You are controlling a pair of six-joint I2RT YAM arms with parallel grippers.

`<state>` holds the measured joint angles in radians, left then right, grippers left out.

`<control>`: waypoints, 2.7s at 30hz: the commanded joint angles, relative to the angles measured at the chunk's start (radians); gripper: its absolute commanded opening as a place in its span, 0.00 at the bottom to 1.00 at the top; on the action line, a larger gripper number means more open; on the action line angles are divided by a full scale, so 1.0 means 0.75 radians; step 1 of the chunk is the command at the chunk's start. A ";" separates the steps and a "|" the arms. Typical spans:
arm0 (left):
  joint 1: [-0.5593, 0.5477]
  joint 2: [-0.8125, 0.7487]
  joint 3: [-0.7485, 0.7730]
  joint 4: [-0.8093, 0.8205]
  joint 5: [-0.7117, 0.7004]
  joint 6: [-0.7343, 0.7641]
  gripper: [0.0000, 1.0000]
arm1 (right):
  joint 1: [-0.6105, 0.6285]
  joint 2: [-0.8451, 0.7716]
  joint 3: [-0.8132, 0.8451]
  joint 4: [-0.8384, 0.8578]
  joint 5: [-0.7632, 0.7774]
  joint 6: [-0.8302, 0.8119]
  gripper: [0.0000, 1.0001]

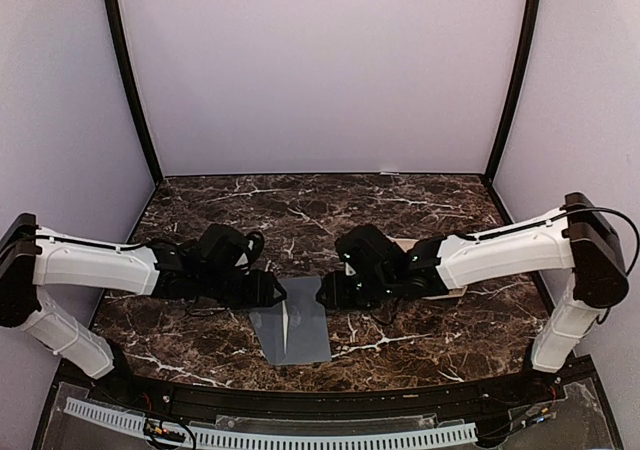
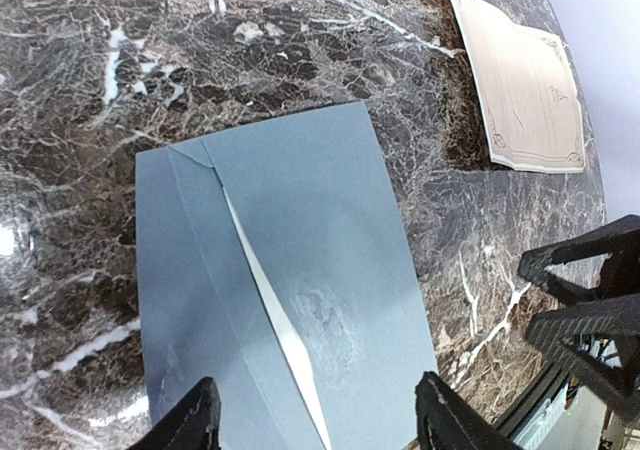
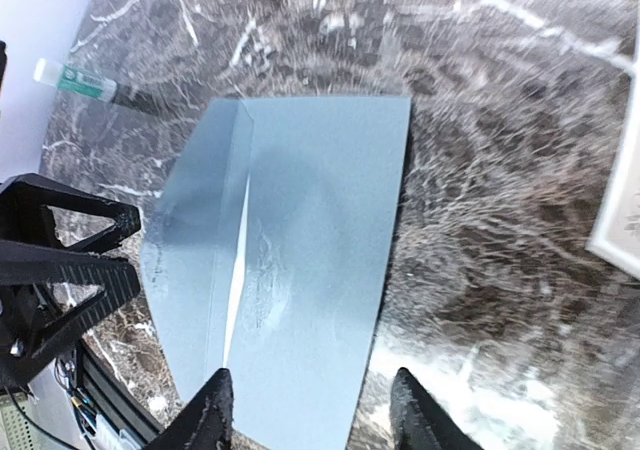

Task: Place the letter into the envelope and seal it
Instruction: Pick up the letter from the center of the board.

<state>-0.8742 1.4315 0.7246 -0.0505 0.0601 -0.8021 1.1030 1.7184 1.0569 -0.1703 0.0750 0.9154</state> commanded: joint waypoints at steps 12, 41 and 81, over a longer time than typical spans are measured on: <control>0.202 -0.535 0.055 -0.359 0.143 0.136 0.84 | -0.395 -0.698 -0.343 -0.446 0.257 -0.129 0.79; 0.275 -0.627 -0.028 -0.134 0.352 -0.005 0.85 | -1.397 -0.393 -0.616 0.062 -0.564 -0.598 0.69; 0.263 -0.748 -0.062 0.222 0.460 0.068 0.80 | -0.881 -0.916 -0.186 -0.165 -0.907 -0.482 0.00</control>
<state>-0.6716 0.8417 0.6727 0.0486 0.3199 -0.7662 0.3252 1.0187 0.8593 -0.3157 -0.5285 0.5175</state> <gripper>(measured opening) 0.800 0.003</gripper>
